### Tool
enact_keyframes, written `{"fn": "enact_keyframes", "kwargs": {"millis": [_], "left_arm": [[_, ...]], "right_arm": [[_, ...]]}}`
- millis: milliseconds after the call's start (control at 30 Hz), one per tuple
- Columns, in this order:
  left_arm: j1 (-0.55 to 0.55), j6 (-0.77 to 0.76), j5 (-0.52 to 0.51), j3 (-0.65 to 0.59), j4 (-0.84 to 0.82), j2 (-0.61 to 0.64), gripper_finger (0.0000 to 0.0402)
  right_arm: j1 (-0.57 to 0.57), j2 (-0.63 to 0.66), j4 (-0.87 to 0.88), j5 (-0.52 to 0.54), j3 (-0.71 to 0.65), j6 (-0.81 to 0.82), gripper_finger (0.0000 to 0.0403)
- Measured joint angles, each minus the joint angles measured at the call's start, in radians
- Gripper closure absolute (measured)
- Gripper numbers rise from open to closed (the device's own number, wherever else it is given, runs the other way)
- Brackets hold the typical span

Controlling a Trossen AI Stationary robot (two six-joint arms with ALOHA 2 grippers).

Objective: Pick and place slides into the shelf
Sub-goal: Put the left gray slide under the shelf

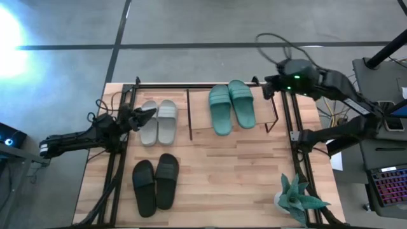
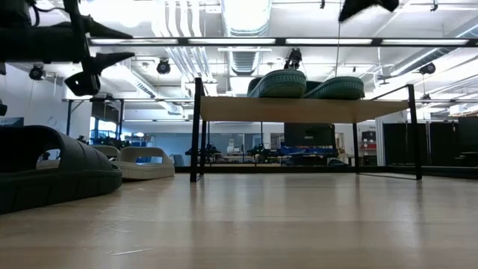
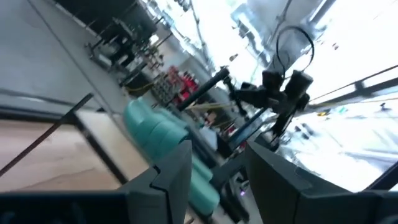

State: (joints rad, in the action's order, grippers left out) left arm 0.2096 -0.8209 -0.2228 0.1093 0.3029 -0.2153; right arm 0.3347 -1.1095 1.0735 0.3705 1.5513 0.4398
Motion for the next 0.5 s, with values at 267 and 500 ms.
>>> {"fn": "enact_keyframes", "kwargs": {"millis": [267,500], "left_arm": [[0.0,0.021,-0.023,0.0,0.24,-0.005,0.0267],[0.0,0.102,0.105,0.038,0.61,-0.049,0.0267]], "right_arm": [[-0.03,0.027,-0.259,-0.483,-0.007,-0.052,0.0394],[-0.03,-0.049,-0.251,-0.601,-0.009,-0.043,0.0394]]}}
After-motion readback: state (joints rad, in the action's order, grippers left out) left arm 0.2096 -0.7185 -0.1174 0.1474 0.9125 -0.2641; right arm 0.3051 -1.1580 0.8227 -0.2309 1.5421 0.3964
